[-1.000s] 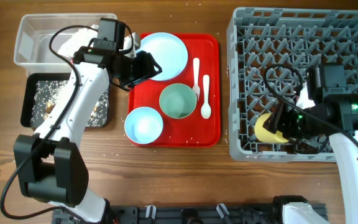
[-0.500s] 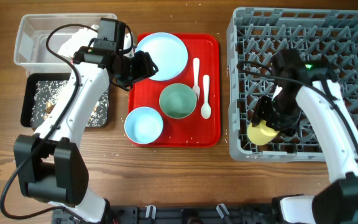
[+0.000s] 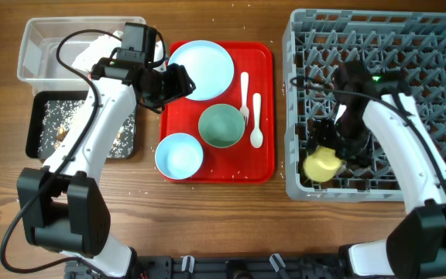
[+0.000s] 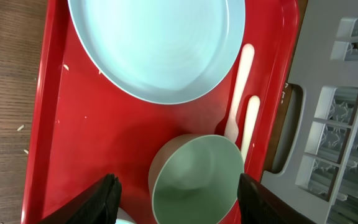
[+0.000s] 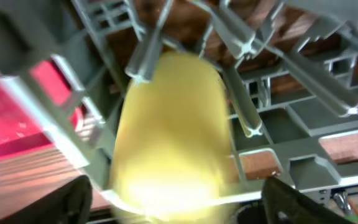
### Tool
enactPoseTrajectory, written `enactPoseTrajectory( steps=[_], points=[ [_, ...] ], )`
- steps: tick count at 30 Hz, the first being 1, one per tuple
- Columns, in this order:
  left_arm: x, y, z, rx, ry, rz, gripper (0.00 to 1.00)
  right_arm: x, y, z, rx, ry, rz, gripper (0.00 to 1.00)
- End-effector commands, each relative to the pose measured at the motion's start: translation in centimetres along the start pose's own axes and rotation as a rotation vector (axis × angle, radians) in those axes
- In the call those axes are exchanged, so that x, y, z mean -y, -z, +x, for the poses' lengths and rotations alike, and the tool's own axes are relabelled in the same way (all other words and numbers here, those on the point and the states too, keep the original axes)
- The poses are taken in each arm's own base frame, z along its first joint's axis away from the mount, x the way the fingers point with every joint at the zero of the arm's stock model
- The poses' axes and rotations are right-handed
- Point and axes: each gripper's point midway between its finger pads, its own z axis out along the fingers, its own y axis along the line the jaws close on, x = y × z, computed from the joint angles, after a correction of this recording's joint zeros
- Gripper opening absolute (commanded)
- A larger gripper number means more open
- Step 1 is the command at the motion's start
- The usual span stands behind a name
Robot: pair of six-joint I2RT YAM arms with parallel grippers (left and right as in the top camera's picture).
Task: Sort waste into correct bins and load items into the dishwasher rack
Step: 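Move the right gripper to the green bowl and grasp its rim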
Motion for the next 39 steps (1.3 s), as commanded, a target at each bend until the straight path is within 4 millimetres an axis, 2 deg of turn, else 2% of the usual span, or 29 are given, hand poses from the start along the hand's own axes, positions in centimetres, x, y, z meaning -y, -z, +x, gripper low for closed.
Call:
enactPoseTrajectory(
  steps=[1, 5, 8, 11, 13, 14, 15, 16, 18, 21, 22, 28, 31, 32, 35, 39],
  points=[
    [0.4, 0.9, -0.5, 0.031, -0.019, 0.001, 0.61, 0.0, 1.9, -0.2, 0.055, 0.042, -0.008, 0.96],
    [0.4, 0.9, -0.6, 0.031, -0.042, 0.001, 0.59, -0.3, 2.6, -0.6, 0.082, 0.044, -0.02, 0.89],
    [0.6, 2.1, -1.4, 0.06, -0.07, 0.008, 0.58, -2.3, 5.9, -2.3, 0.181, 0.093, -0.112, 0.83],
    [0.5, 7.0, -3.5, 0.15, -0.067, 0.006, 0.58, -6.1, 10.4, -4.7, 0.368, 0.143, -0.229, 0.79],
    [-0.1, 9.9, -4.7, 0.226, -0.052, -0.009, 0.62, -8.8, 11.5, -5.4, 0.443, 0.168, -0.282, 0.8],
    [-0.7, 11.5, -5.4, 0.276, -0.041, -0.02, 0.68, -10.6, 11.8, -5.7, 0.475, 0.185, -0.31, 0.79],
    [-1.7, 13.4, -6.0, 0.333, -0.021, -0.043, 0.77, -12.6, 11.8, -6.0, 0.499, 0.194, -0.336, 0.75],
    [-2.5, 14.7, -6.4, 0.369, -0.003, -0.06, 0.89, -14.1, 11.4, -6.4, 0.511, 0.187, -0.345, 0.69],
    [-3.5, 15.8, -6.4, 0.385, 0.022, -0.071, 1.0, -16.0, 10.4, -6.7, 0.513, 0.189, -0.34, 0.65],
    [-4.6, 15.9, -6.0, 0.367, 0.052, -0.09, 1.0, -18.1, 7.3, -7.2, 0.463, 0.187, -0.31, 0.63],
    [-4.9, 15.8, -6.0, 0.359, 0.059, -0.096, 1.0, -18.8, 5.6, -7.4, 0.43, 0.196, -0.286, 0.63],
    [-5.1, 15.6, -5.9, 0.35, 0.065, -0.099, 1.0, -20.0, -2.7, -8.4, 0.265, 0.195, -0.182, 0.61],
    [-5.1, 15.6, -5.9, 0.351, 0.065, -0.1, 1.0, -20.5, -5.5, -8.4, 0.206, 0.199, -0.166, 0.49],
    [-5.1, 15.6, -5.9, 0.351, 0.065, -0.1, 1.0, -21.0, -7.4, -8.2, 0.168, 0.213, -0.154, 0.43],
    [-5.1, 15.6, -5.9, 0.351, 0.065, -0.1, 1.0, -21.3, -8.6, -7.9, 0.151, 0.227, -0.14, 0.34],
    [-5.1, 15.6, -5.9, 0.35, 0.065, -0.1, 1.0, -21.8, -9.4, -7.6, 0.144, 0.243, -0.133, 0.33]
  ],
)
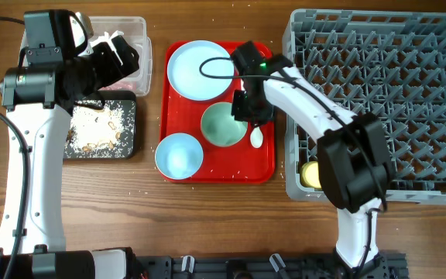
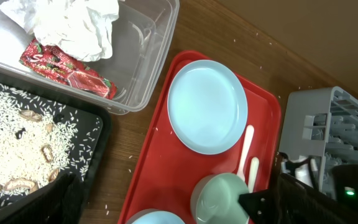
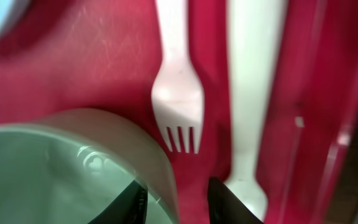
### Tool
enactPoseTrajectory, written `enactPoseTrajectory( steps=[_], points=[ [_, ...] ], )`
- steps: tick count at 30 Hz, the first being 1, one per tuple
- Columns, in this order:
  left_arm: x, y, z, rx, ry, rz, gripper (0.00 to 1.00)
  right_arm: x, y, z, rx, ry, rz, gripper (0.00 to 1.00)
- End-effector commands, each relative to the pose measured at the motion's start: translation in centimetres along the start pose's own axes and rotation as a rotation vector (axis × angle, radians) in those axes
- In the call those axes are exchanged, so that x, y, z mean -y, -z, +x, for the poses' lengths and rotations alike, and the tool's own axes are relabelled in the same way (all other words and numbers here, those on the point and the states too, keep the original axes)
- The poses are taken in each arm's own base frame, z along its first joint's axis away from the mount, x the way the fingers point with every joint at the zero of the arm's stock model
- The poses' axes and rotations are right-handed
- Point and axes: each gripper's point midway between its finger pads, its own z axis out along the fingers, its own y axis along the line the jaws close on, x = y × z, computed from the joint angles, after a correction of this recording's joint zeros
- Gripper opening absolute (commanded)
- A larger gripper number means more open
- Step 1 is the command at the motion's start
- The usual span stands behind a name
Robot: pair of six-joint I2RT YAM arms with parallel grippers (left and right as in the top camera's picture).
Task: Sort waste into correct bins and load items into the dishwasher rack
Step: 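Move the right gripper to the green bowl and grasp its rim, then carry the green bowl right and set it upright in the rack's back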
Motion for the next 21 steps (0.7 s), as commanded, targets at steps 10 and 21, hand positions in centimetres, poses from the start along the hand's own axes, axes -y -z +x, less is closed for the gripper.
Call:
enactPoseTrajectory(
  steps=[10, 21],
  points=[
    [-0.5, -0.1, -0.3, 0.006, -0.002, -0.014, 1.0, -0.8, -0.7, 0.1, -0.01, 0.04, -0.016, 0.04],
    [-0.5, -0.1, -0.3, 0.006, -0.002, -0.014, 1.0, 2.8, 17.0, -3.1, 0.451, 0.03, 0.011, 0.04]
  ],
)
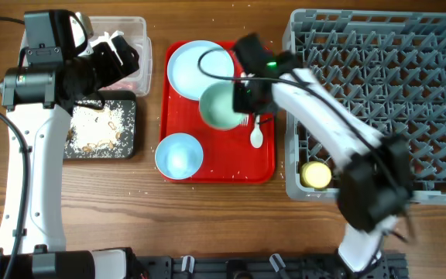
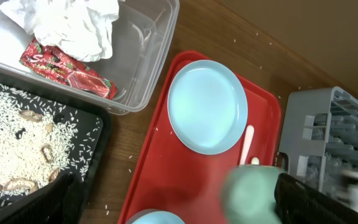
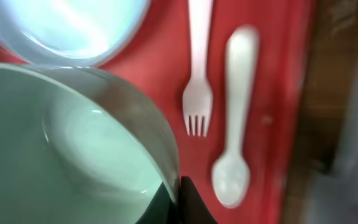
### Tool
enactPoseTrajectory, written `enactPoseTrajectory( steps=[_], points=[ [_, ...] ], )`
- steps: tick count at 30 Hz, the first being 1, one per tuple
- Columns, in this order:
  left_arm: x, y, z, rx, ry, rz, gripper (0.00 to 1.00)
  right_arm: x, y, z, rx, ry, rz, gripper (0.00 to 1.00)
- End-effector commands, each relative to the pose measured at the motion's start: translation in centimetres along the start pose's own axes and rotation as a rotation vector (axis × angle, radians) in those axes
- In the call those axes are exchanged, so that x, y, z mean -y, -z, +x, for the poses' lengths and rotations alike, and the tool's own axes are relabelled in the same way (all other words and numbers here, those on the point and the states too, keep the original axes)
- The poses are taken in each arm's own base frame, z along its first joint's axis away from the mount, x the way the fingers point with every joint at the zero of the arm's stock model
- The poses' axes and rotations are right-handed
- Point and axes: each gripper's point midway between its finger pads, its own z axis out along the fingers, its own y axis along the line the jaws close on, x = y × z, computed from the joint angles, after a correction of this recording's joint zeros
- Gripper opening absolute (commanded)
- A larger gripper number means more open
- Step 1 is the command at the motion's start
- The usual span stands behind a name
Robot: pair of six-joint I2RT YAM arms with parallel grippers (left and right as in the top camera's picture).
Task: Sort waste into correct bins and load items into the dishwasher rack
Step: 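Carry the green bowl right and set it upright in the rack's back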
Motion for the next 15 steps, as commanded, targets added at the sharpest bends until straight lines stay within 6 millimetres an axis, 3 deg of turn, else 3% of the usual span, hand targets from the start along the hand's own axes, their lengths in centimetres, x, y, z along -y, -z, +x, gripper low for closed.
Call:
enactPoseTrajectory(
  steps=[1, 4, 8, 11, 15],
  points=[
    [-0.5, -0.1, -0.3, 0.006, -0.002, -0.015, 1.0, 4.5, 9.6, -3.8, 0.301, -0.045, 0.125, 0.04],
    [-0.5, -0.1, -0.3, 0.006, -0.002, -0.015, 1.0, 9.6, 14.7, -5.5, 0.489, -0.143, 0.323, 0.04],
    [-0.5, -0.1, -0.3, 0.006, -0.002, -0.015, 1.0, 15.9, 18.7, -7.3, 0.66, -0.233, 0.651, 0.04],
    [-0.5, -0.1, -0.3, 0.006, -0.002, -0.015, 1.0, 18.3, 19.3, -9.1, 0.73, -0.252, 0.824, 0.04],
    [-0.5, -0.1, -0.3, 0.006, -0.002, -0.015, 1.0, 19.1, 17.5, -12.6, 0.705, -0.078, 0.989, 0.04]
  ],
)
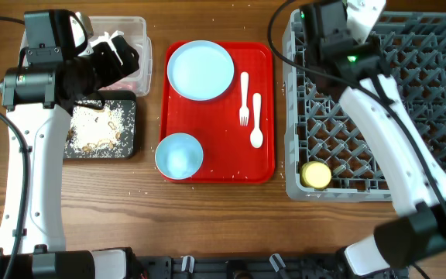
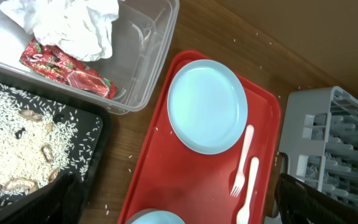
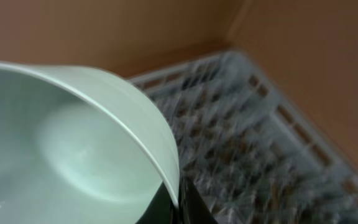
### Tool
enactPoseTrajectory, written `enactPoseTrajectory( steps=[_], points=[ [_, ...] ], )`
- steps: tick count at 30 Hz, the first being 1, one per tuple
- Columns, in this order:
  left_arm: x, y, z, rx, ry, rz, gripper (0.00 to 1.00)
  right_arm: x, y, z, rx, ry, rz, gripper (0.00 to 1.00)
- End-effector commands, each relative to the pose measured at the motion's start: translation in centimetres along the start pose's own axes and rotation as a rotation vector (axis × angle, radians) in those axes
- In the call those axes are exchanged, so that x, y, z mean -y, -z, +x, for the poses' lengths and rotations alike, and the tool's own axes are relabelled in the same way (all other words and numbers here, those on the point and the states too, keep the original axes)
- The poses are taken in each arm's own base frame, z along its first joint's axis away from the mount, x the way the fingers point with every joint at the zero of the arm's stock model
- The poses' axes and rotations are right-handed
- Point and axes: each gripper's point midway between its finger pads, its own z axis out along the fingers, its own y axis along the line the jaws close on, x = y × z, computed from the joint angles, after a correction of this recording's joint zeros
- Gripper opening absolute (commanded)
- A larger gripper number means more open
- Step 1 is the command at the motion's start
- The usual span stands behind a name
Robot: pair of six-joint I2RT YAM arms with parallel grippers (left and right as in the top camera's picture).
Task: Sort waste into correct bins and load items into the dishwasher rack
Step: 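Carry the green bowl right and set it upright in the rack's back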
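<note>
A pale green bowl (image 3: 67, 143) fills the right wrist view, with my right gripper (image 3: 174, 202) shut on its rim. In the overhead view that bowl (image 1: 366, 11) hangs over the far edge of the grey dishwasher rack (image 1: 409, 116). A yellow cup (image 1: 317, 174) stands in the rack's near left corner. On the red tray (image 1: 219, 167) lie a light blue plate (image 1: 200, 70), a small blue bowl (image 1: 179, 155), a white fork (image 1: 244, 97) and a white spoon (image 1: 256, 120). My left gripper (image 1: 124, 58) hovers open and empty above the bins.
A clear bin (image 2: 135, 50) at the far left holds crumpled tissue (image 2: 73, 25) and a red wrapper (image 2: 67, 71). In front of it a black tray (image 2: 17, 149) holds rice and food scraps. Rice grains are scattered over the wooden table (image 1: 223, 225).
My right gripper, which held the green bowl just above the red tray by the plate, now holds it over the far edge of the rack. The left arm has not moved.
My right gripper was down in the rack at the yellow cup while the left hung open over the tray. Then the left stood above the bins and the right was at the green bowl's rim. The bowl was then off the tray, and is now over the rack.
</note>
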Motion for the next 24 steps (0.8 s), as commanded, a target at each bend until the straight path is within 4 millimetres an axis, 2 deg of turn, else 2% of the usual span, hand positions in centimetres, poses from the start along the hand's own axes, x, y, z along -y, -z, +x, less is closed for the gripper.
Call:
enactPoseTrajectory(
  steps=[1, 4, 11, 14, 16, 21, 24],
  points=[
    [-0.4, -0.1, -0.3, 0.006, -0.002, -0.013, 1.0, -0.2, -2.8, -0.9, 0.069, 0.252, 0.179, 0.04],
    [-0.4, -0.1, -0.3, 0.006, -0.002, -0.013, 1.0, -2.8, -5.2, -1.5, 0.125, 0.341, 0.225, 0.04],
    [-0.4, -0.1, -0.3, 0.006, -0.002, -0.013, 1.0, -6.8, -8.9, -1.6, 0.192, 0.537, 0.324, 0.04],
    [-0.4, -0.1, -0.3, 0.006, -0.002, -0.013, 1.0, -7.8, -9.9, -1.1, 0.197, 0.575, 0.332, 0.04],
    [-0.4, -0.1, -0.3, 0.006, -0.002, -0.013, 1.0, -7.9, -11.2, -0.4, 0.187, 0.591, 0.344, 0.04],
    [-0.4, -0.1, -0.3, 0.006, -0.002, -0.013, 1.0, -7.5, -12.0, 0.2, 0.162, 0.619, 0.355, 0.04],
    [-0.4, -0.1, -0.3, 0.006, -0.002, -0.013, 1.0, -7.3, -12.3, 1.6, 0.109, 0.706, 0.355, 0.04]
  ],
)
